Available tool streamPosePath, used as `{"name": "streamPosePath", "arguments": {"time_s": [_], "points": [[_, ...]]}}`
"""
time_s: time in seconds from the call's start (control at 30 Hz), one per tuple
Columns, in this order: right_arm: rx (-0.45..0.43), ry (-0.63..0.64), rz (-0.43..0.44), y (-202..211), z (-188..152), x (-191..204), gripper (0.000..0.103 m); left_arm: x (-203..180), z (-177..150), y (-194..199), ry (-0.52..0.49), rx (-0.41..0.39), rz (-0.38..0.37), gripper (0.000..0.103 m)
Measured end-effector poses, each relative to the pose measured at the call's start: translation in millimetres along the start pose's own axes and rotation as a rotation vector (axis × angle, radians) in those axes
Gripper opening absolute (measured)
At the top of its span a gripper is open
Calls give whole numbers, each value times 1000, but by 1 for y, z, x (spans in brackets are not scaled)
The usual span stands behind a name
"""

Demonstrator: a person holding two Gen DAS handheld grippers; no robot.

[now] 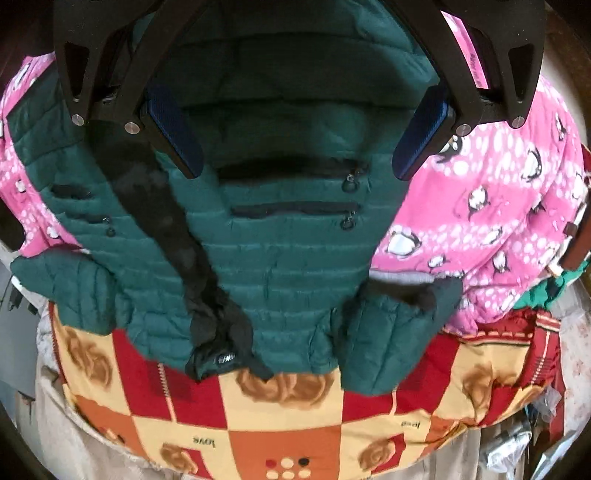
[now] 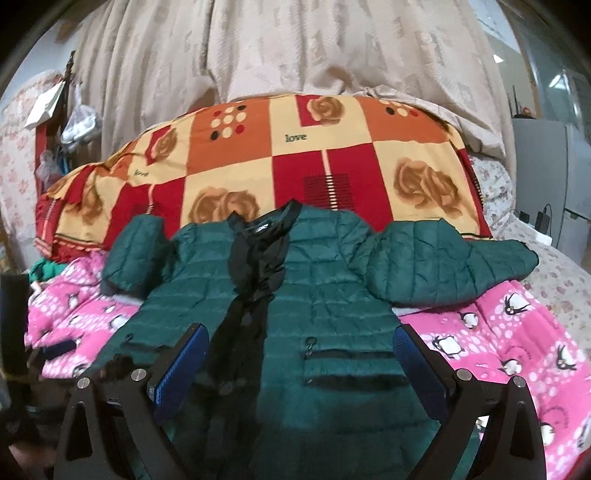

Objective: Fold large clothes
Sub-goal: 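Move both tools closer over the green puffer jacket body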

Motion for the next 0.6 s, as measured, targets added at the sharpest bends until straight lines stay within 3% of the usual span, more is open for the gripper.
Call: {"name": "streamPosePath", "arguments": {"time_s": [0.07,0.13,0.33,0.6], "points": [[38,-37,-9,-9,-5,-5,99,2,-1,4,22,-22,12,102],[22,-68,-14,-9,-4,-11,99,2,-1,5,27,-34,24,102],[88,-162,-20,-20,-13,-28,99,-7,-2,5,-19,-30,35,102],[90,-124,-20,-17,-14,-21,99,-6,-3,6,-17,-30,28,102]]}}
Point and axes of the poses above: each gripper's, at about its wrist camera, not at the fingertips, and y roughly against the way its jaws point, x to its left, z to its top, the point moved 1 cm from there along -y, roughly the way its jaws point, and after that the axes turned 13 degrees about -x, right-handed, at the moved point
